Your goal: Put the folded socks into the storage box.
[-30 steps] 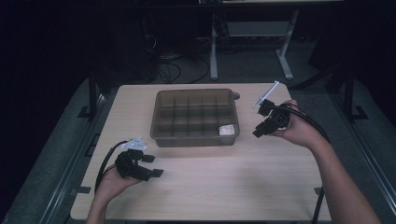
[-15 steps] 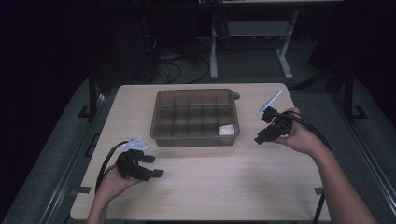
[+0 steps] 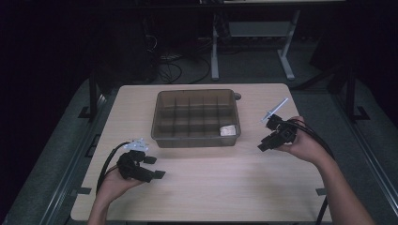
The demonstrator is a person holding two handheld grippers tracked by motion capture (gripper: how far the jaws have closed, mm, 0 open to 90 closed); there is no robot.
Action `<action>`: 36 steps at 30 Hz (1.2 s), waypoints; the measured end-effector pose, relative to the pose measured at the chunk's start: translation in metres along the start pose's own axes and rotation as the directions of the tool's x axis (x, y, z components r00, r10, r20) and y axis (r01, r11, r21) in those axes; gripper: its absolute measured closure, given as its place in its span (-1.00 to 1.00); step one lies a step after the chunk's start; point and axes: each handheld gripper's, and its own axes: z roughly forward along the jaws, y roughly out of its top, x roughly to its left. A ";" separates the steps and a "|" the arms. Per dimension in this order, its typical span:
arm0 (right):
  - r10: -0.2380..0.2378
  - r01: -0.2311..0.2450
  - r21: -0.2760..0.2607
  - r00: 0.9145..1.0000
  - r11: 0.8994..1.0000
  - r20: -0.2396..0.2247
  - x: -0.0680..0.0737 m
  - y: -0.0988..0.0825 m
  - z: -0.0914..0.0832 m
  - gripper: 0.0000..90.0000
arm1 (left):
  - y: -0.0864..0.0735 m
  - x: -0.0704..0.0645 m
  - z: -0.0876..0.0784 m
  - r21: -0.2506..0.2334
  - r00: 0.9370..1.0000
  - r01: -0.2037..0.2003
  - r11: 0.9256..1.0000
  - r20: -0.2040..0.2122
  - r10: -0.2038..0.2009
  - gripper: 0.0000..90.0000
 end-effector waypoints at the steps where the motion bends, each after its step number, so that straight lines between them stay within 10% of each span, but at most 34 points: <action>1: 0.003 -0.003 0.001 1.000 1.000 0.000 0.000 -0.001 0.001 0.41 | 0.000 0.000 0.000 0.001 1.000 0.001 1.000 0.000 -0.001 -0.41; 36: 0.046 -0.048 -0.038 0.998 0.998 -0.037 0.003 -0.031 0.021 0.23 | -0.001 -0.001 0.002 0.006 1.000 0.001 1.000 -0.002 0.000 -0.42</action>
